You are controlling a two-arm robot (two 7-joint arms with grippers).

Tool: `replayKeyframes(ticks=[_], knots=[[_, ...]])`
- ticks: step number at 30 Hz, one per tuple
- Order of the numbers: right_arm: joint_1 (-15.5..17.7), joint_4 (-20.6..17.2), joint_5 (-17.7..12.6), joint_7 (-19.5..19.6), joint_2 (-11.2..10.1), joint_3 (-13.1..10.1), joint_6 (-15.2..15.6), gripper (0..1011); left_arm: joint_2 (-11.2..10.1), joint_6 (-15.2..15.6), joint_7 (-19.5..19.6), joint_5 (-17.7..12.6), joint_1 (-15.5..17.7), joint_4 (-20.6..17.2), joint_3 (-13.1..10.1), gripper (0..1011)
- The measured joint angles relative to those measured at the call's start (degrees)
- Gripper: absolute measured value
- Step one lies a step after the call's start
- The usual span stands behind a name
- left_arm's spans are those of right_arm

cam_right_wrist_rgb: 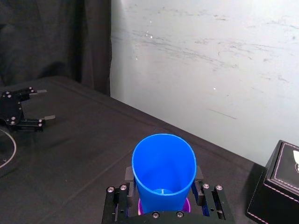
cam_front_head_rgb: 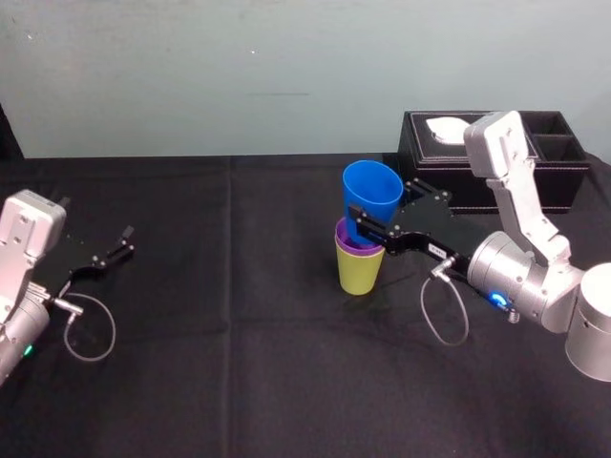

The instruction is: Stack the three plastic cups sequentially using one hand.

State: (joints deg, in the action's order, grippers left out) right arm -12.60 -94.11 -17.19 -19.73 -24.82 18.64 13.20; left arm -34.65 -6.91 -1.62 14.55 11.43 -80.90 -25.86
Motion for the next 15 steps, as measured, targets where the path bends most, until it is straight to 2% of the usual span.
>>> replayKeyframes(ticks=[15], knots=[[-0.5, 1.2, 1.1, 0.0, 0.7, 0.5, -0.3, 716, 0.0, 0.0, 0.0, 0.0, 0.0, 0.0, 0.0, 1010]])
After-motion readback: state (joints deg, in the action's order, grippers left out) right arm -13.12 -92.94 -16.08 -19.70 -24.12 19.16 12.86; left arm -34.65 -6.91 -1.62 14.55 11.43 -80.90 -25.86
